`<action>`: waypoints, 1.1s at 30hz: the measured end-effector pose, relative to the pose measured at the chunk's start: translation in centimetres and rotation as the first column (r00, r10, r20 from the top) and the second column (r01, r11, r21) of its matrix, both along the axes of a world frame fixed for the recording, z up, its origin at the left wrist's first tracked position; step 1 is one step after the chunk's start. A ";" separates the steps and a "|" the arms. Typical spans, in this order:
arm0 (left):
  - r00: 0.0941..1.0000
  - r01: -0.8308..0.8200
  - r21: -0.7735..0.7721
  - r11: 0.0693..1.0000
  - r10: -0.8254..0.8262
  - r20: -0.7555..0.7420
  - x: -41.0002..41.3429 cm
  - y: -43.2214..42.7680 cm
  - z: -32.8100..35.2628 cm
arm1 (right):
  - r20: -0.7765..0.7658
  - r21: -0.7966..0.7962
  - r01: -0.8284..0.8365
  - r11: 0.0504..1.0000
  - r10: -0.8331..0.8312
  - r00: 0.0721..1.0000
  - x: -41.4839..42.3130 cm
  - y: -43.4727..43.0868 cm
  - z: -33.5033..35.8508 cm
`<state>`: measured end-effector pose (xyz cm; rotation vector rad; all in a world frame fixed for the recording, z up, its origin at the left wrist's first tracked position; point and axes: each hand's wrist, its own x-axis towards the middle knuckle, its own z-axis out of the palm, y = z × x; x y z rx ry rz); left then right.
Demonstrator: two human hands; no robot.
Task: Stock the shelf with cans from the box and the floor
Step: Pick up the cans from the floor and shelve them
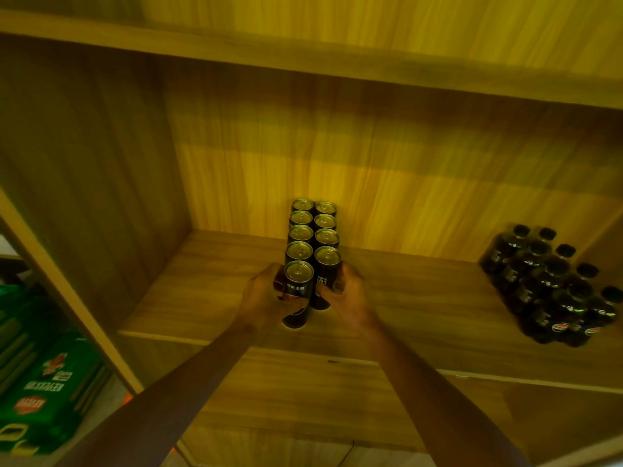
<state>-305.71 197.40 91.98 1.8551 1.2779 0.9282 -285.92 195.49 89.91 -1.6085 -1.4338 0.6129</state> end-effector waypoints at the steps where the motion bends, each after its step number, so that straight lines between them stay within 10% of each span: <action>1: 1.000 0.000 -0.003 1.000 0.000 -0.001 0.0 0.0 0.0 | 0.001 0.001 0.000 1.000 0.000 1.000 0.0 0.1 0.0; 17: 0.987 0.028 0.039 0.999 -0.022 -0.160 -0.5 -1.8 1.9 | 0.228 -0.031 -0.015 0.999 0.022 0.973 -0.7 -2.1 3.0; 23: 0.702 0.147 0.110 0.983 -0.025 -0.712 -3.2 -4.5 2.4 | 0.615 -0.145 0.081 0.986 0.025 0.789 0.3 -6.8 3.6; 33: 0.517 0.404 0.224 0.887 -0.020 -0.855 -3.5 -10.5 1.6 | 0.816 -0.217 0.147 0.965 0.096 0.570 -0.2 -14.8 1.9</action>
